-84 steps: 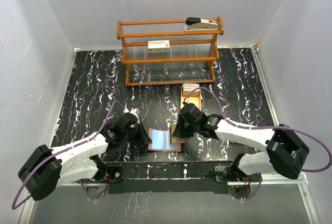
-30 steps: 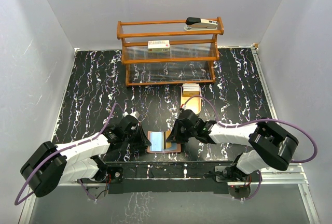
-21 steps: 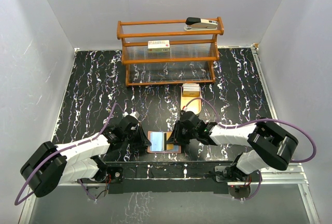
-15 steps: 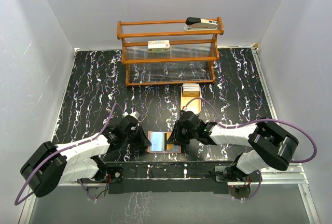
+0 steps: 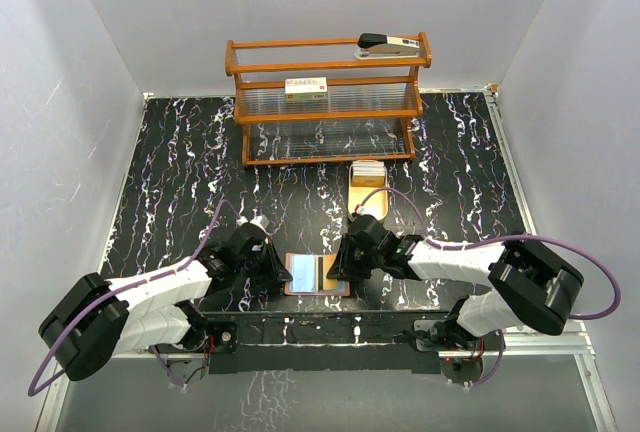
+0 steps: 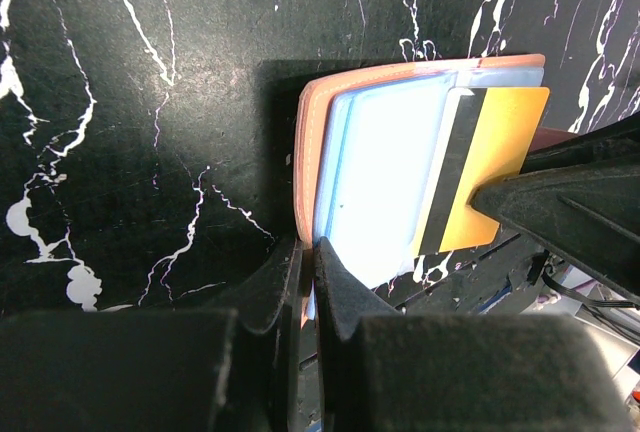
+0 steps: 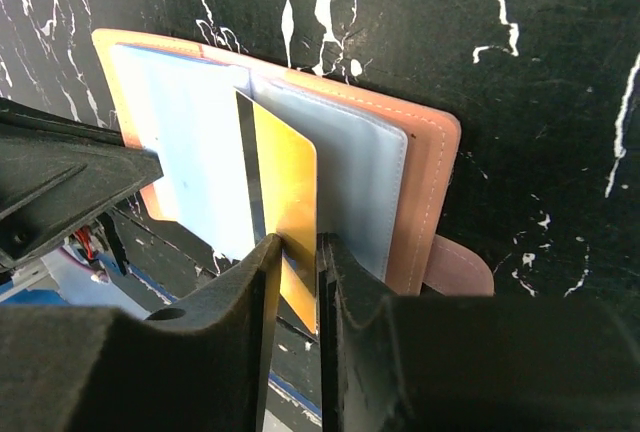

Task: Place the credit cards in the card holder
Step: Insert the credit card into the card holder.

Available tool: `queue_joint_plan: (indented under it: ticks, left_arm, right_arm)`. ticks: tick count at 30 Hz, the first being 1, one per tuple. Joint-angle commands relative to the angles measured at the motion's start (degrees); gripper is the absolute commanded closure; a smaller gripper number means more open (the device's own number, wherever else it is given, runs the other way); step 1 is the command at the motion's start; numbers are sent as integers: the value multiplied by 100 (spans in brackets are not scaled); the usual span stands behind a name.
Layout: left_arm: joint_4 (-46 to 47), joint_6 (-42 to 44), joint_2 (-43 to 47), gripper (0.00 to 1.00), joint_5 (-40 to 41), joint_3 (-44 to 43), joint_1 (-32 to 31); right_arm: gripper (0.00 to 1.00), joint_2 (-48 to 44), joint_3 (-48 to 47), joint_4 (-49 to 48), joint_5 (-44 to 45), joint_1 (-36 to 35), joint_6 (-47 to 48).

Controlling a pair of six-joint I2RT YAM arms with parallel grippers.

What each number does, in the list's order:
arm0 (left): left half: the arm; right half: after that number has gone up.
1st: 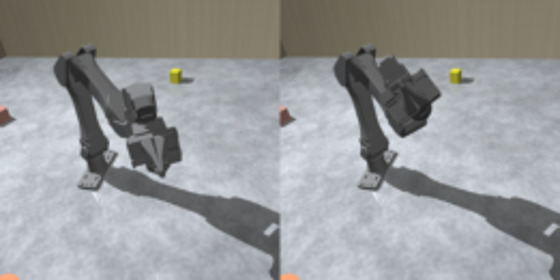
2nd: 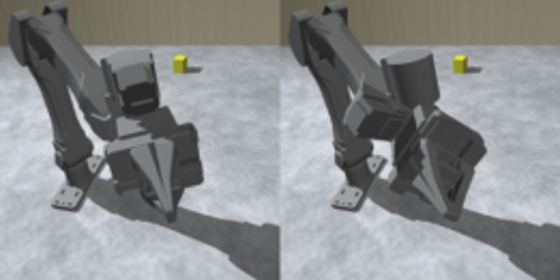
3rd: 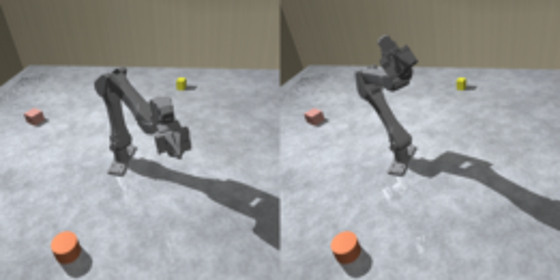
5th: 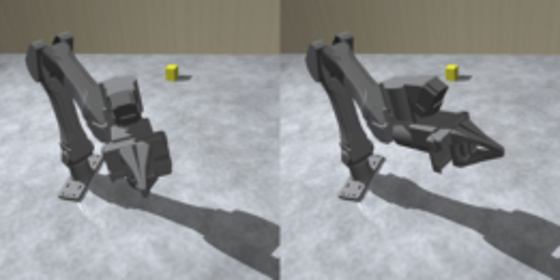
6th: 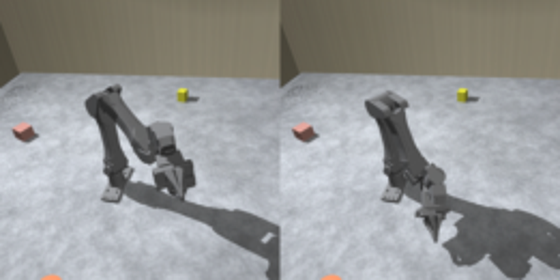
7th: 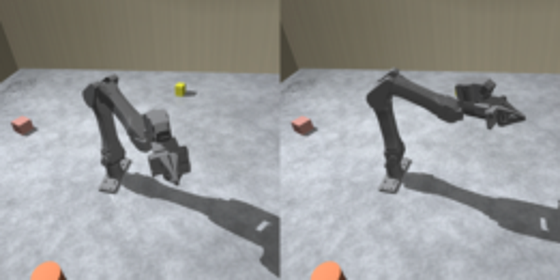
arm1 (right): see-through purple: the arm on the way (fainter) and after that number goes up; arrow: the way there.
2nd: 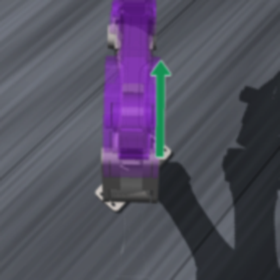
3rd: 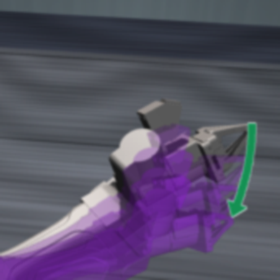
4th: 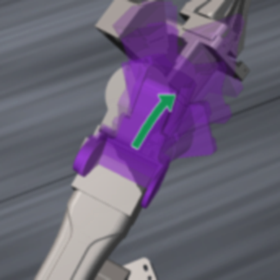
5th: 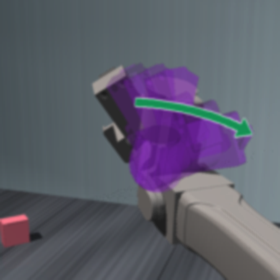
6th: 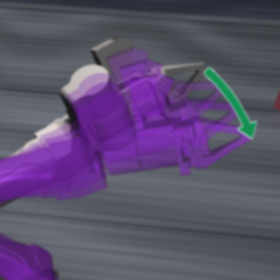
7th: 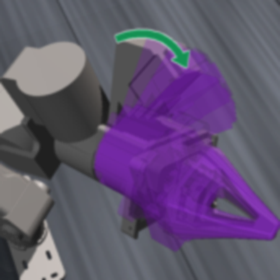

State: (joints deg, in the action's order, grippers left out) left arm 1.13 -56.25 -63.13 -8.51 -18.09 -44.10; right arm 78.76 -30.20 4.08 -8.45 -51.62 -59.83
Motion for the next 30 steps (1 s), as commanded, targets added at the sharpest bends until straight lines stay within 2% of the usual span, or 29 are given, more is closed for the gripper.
queue_joint_plan:
  ticks: [1, 7, 18, 30]
  left_arm:
    - [-174, 43, -14, 100, 16, 86, -37]
    - [-123, 65, -77, 100, 8, 99, -36]
    - [-68, 106, -159, 100, -6, 139, -37]
    - [-10, 53, -157, 100, -55, 183, -37]
  right_arm:
    - [84, -75, -84, 248, 239, 2, 197]
    - [94, -28, -35, 84, 182, 4, 235]
    - [96, -95, 287, -754, -279, 53, 85]
    - [99, -209, 573, -1237, -534, 276, -98]
